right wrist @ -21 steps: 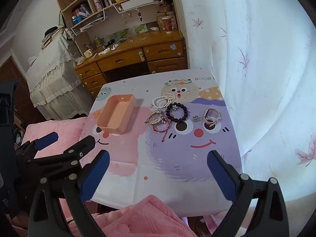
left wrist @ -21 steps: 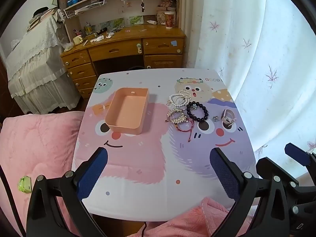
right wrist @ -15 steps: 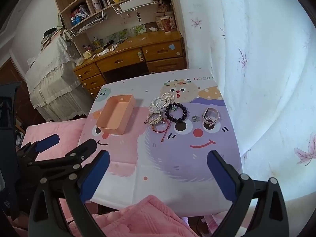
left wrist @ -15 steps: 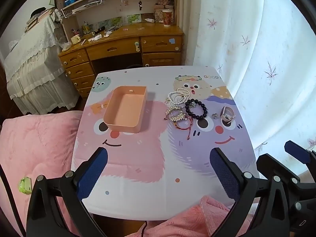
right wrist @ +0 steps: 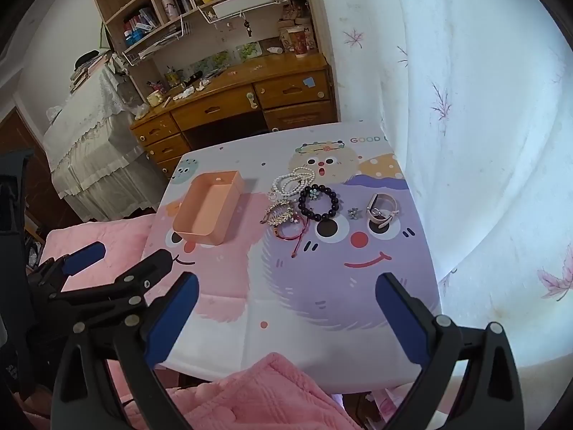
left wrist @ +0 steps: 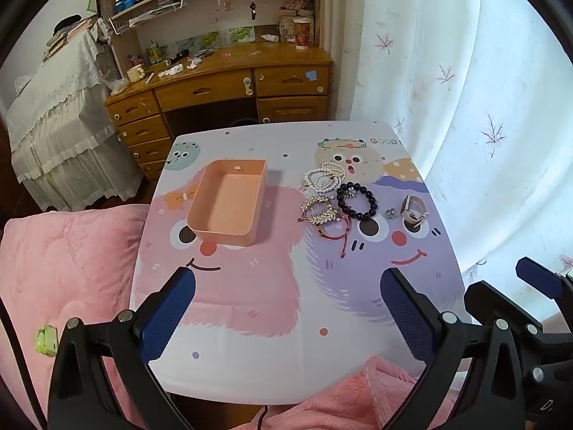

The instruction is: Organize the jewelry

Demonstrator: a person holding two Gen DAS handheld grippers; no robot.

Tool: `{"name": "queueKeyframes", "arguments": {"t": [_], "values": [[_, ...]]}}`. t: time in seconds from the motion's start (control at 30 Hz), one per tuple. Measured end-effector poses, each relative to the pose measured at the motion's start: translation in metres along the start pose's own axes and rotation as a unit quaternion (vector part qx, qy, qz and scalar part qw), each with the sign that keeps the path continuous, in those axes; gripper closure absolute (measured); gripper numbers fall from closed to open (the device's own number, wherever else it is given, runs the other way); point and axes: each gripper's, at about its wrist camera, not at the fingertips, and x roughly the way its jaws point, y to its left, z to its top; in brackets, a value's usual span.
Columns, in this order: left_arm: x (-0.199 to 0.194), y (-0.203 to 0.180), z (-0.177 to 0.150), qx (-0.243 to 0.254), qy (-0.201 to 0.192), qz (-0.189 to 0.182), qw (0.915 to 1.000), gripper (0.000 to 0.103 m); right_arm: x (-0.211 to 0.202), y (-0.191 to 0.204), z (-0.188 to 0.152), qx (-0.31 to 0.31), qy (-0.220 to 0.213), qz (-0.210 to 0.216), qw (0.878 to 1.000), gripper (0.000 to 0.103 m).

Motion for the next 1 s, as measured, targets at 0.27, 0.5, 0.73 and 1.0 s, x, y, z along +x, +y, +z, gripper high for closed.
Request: {"name": "queueKeyframes", "arguments": {"t": [0.27, 0.5, 0.73, 1.0], "values": [[0.007, -0.002, 0.010, 0.008, 0.005, -0.003, 0.9999, 0.001, 0.003, -0.001, 0.002, 0.006, 0.003, -0.005, 1.000, 0.004], [0.009, 0.000, 0.014, 0.012, 0.005, -0.005, 0.9999, 0.001, 0.003, -0.001, 0.002, 0.009, 0.002, -0.010, 1.000, 0.004], [0.010, 0.000, 0.015, 0.011, 0.004, -0.004, 0.9999, 0.001, 0.004, 0.000, 0.002, 0.008, 0.003, -0.009, 1.000, 0.004], [0.011, 0.001, 0.016, 0.011, 0.004, -0.004, 0.9999, 0.001, 0.004, 0.001, 0.002, 0.009, 0.003, -0.010, 1.000, 0.004]]}}
